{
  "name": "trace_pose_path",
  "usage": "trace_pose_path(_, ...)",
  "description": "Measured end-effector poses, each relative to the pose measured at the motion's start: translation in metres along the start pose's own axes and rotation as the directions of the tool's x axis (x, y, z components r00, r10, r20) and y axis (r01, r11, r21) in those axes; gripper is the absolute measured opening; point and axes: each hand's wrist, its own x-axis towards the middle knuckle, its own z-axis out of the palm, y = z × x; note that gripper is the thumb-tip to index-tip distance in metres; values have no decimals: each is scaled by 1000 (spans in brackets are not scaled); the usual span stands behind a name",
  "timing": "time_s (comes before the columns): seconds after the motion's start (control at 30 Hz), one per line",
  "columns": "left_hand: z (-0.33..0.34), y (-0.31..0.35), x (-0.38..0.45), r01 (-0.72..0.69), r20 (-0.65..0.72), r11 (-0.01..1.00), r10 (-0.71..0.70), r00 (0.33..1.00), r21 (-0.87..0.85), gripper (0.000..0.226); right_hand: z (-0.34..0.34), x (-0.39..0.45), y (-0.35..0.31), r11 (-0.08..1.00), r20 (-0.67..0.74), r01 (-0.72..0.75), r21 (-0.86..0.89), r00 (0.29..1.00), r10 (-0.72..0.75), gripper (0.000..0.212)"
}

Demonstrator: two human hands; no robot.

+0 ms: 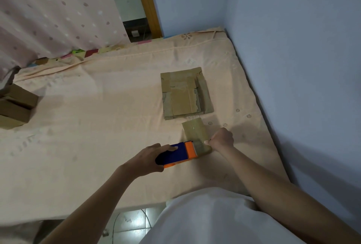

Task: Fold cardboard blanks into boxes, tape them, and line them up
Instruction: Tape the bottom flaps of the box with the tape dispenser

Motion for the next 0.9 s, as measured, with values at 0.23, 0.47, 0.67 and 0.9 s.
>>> trace_pose_path(0.23,-4,-2,-5,13,-1,1000,-13,1000,-6,81,-3,-4,-3,1000,12,-6,-25,1000,7,49)
trace_pose_path(0.47,-1,-4,-6,42,-12,999,-42,999,-29,81,-2,-2,-2,998,34,23,-51,999,-21,42)
trace_pose_path(0.67,0,-3,6,38,-4,997,-38,999,72,81,-7,-4,5,1000,44,17,-23,999,-16,26)
trace_pose_path(0.9,-8,-9,17,18,8,993,-19,1000,120,81,-7,-11,10,999,49,18,-47,999,-15,18)
